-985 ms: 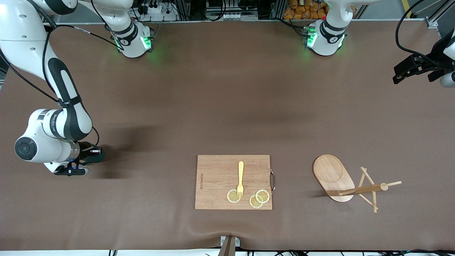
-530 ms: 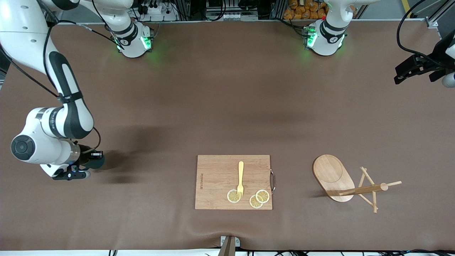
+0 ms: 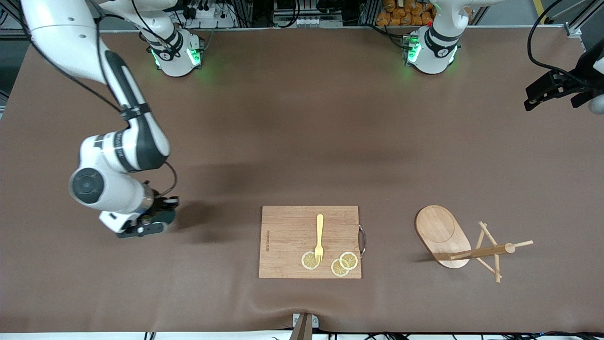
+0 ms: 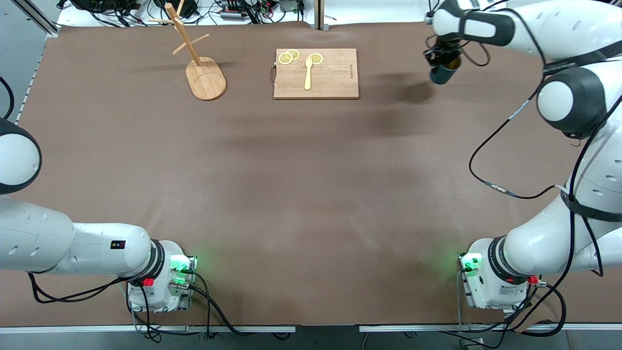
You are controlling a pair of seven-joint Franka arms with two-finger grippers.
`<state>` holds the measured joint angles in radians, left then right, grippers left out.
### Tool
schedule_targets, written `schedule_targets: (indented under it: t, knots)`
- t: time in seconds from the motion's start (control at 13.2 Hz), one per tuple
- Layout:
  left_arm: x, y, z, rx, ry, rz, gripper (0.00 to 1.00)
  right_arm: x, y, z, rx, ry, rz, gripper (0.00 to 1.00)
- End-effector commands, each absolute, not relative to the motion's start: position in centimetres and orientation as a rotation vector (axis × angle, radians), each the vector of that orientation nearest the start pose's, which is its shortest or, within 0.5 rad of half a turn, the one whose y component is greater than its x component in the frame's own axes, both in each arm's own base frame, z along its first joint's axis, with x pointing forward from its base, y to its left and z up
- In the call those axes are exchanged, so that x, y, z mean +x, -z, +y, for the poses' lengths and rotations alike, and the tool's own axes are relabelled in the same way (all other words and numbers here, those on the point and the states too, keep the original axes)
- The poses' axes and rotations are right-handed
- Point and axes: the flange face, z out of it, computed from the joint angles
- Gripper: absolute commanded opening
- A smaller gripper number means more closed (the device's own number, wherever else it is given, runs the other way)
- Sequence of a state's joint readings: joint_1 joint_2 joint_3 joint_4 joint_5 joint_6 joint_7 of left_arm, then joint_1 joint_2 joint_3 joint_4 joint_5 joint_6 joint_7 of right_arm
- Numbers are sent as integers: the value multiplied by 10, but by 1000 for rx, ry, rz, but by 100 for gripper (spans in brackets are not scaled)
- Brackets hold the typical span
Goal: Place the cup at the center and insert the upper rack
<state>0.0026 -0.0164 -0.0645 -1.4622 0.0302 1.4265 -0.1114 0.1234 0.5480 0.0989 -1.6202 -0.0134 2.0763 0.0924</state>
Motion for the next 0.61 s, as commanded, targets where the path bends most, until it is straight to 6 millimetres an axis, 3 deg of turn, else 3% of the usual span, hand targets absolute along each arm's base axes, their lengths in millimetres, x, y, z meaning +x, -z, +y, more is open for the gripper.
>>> schedule_targets:
  t: [0.0, 0.3, 0.53]
  knots:
    - [528, -679, -30, -3124, -5, -73, 100, 638, -300, 224, -3067, -179, -99, 0]
    - [528, -677, -27, -3124, -15, -89, 100, 585, -286, 358, -3066, -142, 146, 0]
    - [527, -681, -27, -3120, 0, -90, 100, 542, -283, 447, -3053, -130, 368, 0]
